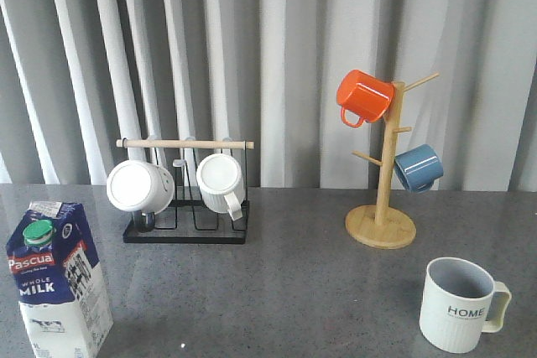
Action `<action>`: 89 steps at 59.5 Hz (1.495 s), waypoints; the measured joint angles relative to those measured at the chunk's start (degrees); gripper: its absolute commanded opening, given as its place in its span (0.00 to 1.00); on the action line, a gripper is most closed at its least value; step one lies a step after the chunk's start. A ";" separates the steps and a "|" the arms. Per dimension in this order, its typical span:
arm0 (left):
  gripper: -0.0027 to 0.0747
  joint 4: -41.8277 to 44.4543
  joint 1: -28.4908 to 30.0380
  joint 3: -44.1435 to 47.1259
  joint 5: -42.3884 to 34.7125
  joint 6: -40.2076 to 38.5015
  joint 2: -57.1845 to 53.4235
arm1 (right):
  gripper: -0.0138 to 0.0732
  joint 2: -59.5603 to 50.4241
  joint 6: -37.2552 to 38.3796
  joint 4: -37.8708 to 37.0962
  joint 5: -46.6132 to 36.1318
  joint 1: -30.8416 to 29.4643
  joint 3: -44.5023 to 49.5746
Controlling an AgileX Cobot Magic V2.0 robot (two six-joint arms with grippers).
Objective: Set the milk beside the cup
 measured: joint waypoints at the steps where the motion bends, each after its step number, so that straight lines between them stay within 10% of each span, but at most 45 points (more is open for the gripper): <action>1: 0.03 0.00 0.00 0.00 0.00 0.00 0.00 | 0.15 0.00 0.00 0.00 0.00 0.00 0.00; 60: 0.03 0.00 0.00 0.06 -4.19 -0.39 0.00 | 0.15 0.00 0.25 0.23 -3.21 0.00 0.00; 89: 0.05 0.00 0.00 0.06 -16.40 -19.48 0.00 | 0.20 0.32 5.40 11.00 -3.96 0.00 -4.68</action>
